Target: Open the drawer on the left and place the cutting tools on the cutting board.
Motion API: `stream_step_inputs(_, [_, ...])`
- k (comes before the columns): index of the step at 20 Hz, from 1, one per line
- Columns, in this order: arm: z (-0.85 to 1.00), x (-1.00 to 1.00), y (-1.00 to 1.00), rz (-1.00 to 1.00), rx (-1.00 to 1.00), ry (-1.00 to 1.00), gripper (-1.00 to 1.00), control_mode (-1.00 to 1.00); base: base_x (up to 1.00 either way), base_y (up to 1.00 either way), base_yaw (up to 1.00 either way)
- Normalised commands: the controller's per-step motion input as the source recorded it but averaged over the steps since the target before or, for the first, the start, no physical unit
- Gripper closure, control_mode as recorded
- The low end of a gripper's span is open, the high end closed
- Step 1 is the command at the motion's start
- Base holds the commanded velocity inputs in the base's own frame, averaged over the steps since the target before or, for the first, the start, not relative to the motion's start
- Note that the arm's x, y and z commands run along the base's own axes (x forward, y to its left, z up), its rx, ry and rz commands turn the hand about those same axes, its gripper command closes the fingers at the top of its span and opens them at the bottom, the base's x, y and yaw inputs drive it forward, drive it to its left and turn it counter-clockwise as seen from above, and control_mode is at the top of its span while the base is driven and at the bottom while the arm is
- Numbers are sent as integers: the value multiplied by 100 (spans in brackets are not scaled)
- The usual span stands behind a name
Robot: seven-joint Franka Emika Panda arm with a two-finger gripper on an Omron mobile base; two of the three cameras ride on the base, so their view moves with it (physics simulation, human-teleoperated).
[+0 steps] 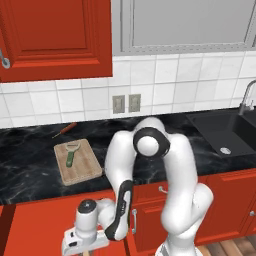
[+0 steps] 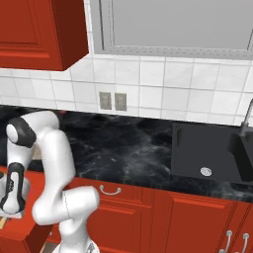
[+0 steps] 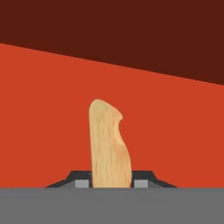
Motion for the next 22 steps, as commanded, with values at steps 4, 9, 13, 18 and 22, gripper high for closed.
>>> stream_step_inputs(4, [100, 9, 1, -7, 9, -19, 100, -100, 0, 0, 0])
stream_step_inputs(9, [100, 5, 7, -8, 8, -25, 100, -100, 0, 0, 0])
stream_step_inputs(13, [100, 3, 10, -9, 3, -27, 100, -100, 0, 0, 0])
stream_step_inputs(18, [98, -2, 26, -9, 0, -15, 100, -100, 0, 0, 0])
stream_step_inputs(22, [8, 2, 0, 0, 1, 0, 100, -100, 0, 0, 0])
